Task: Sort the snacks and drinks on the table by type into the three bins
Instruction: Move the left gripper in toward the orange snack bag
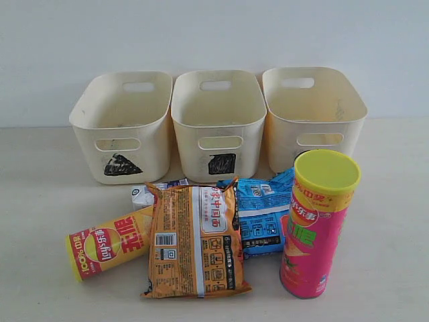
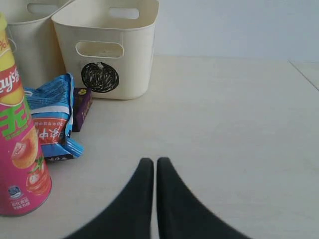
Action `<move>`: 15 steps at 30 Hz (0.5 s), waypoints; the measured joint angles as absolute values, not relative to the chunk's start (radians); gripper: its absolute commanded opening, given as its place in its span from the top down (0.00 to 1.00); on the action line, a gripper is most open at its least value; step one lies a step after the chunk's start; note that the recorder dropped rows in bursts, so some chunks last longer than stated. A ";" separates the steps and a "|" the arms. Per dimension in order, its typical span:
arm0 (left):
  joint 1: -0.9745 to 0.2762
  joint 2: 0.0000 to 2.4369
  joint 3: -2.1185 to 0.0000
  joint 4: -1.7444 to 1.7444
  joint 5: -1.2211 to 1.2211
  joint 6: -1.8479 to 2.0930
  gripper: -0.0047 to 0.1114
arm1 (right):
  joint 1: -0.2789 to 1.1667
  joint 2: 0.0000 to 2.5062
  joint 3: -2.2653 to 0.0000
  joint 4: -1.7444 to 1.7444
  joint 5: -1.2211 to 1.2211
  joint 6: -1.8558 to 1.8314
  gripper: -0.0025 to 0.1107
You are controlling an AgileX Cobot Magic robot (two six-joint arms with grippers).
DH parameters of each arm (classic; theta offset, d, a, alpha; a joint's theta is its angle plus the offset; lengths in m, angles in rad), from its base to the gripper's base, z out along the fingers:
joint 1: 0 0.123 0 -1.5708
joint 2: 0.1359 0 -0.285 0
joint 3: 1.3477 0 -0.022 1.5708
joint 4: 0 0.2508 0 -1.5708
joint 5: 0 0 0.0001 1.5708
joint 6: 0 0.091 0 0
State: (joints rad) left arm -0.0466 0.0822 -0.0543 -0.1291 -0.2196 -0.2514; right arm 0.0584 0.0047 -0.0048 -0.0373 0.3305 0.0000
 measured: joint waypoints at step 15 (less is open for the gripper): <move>-0.047 0.888 -0.548 0.179 -0.033 -0.268 0.92 | 0.058 0.005 -0.005 -0.037 0.330 0.000 0.98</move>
State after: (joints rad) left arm -0.0466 0.8878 -0.5484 0.1790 -0.0326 -0.2679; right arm 0.0584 0.0047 -0.0048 -0.0373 0.3305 0.0000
